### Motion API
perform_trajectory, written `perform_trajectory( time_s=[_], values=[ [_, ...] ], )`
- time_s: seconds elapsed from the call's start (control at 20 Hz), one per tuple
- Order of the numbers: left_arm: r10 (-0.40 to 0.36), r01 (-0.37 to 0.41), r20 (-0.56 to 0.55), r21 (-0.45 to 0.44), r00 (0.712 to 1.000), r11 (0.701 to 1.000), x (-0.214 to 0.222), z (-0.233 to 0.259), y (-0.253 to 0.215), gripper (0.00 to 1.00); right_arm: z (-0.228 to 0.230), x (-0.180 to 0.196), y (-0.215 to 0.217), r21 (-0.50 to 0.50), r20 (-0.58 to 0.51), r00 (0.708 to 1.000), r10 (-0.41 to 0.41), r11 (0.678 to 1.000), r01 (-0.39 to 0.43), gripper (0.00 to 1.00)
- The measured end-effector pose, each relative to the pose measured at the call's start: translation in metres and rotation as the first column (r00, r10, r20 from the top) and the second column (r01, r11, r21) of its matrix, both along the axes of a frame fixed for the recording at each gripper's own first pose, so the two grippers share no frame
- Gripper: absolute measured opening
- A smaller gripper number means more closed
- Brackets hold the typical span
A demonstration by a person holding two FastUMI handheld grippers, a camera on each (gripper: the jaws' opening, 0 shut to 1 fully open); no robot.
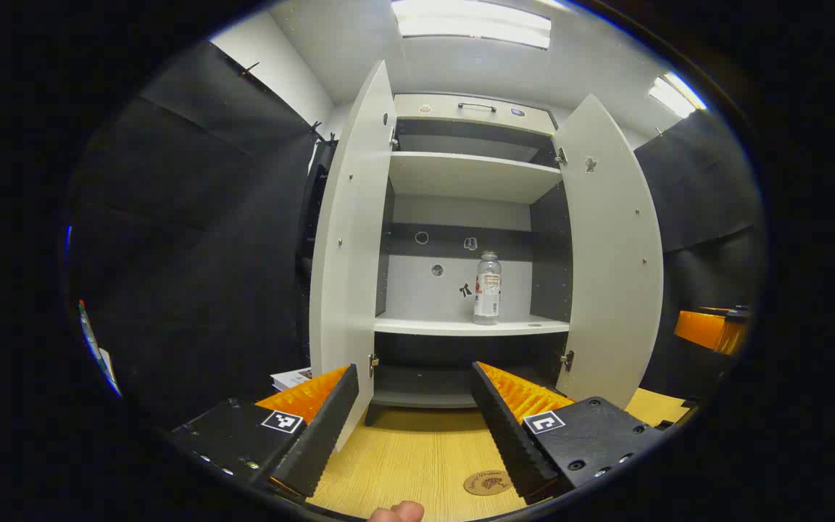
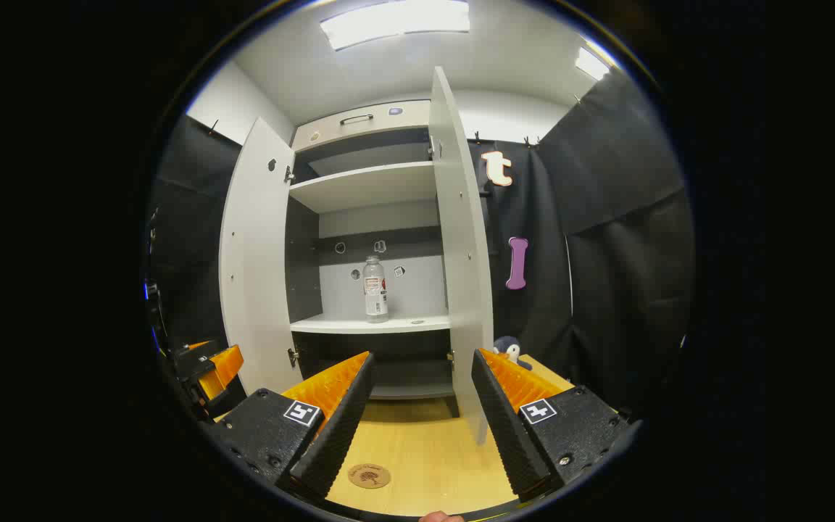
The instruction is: Grasp the bottle in the cabinet with the left hand and place it on the coaster, then close the right door with the right hand and the left door with the left hand.
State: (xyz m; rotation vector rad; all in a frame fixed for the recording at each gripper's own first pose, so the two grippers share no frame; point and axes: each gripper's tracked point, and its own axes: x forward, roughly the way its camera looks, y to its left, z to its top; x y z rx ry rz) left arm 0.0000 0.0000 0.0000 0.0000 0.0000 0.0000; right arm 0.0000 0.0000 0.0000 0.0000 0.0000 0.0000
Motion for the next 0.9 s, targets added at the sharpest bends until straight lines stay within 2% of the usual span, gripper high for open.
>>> perform_trajectory(
  time_s=[0.1, 0.15, 0.2, 0.25, 0.3, 0.8, 0.85, 0.9],
  values=[
    [-0.010, 0.010, -0.008, 0.002, 1.000, 1.000, 0.001, -0.002, -0.003, 0.94, 0.000, -0.001, 0.000, -0.010, -0.002, 1.000, -0.007, 1.000, 0.007, 0.82],
    [-0.013, 0.013, -0.009, 0.002, 1.000, 1.000, 0.001, -0.003, -0.005, 0.95, -0.001, -0.001, 0.000, -0.009, -0.004, 1.000, -0.009, 1.000, 0.009, 0.82],
    [-0.016, 0.016, -0.011, 0.003, 1.000, 1.000, 0.002, -0.004, -0.006, 0.90, 0.000, -0.001, 0.000, -0.005, -0.003, 1.000, -0.011, 1.000, 0.011, 0.82],
    [-0.017, 0.017, -0.012, 0.005, 1.000, 1.000, 0.002, -0.004, -0.006, 0.90, -0.001, -0.001, -0.001, -0.002, -0.006, 1.000, -0.015, 1.000, 0.015, 0.82],
    [-0.021, 0.021, -0.014, 0.007, 1.000, 1.000, 0.001, -0.005, -0.008, 0.94, -0.003, 0.000, -0.001, -0.001, -0.011, 1.000, -0.018, 1.000, 0.018, 0.82],
    [-0.034, 0.035, -0.025, 0.018, 0.999, 0.999, 0.012, -0.010, -0.010, 0.94, -0.002, 0.001, -0.001, -0.005, -0.012, 0.999, -0.036, 0.999, 0.036, 0.83],
    [-0.035, 0.035, -0.024, 0.018, 0.999, 0.999, 0.013, -0.010, -0.010, 0.89, -0.002, 0.002, -0.001, -0.005, -0.008, 0.999, -0.035, 0.999, 0.035, 0.83],
    [-0.036, 0.037, -0.023, 0.017, 0.999, 0.999, 0.014, -0.009, -0.010, 0.89, -0.002, 0.002, -0.001, -0.007, -0.007, 0.999, -0.034, 0.999, 0.034, 0.83]
  ],
)
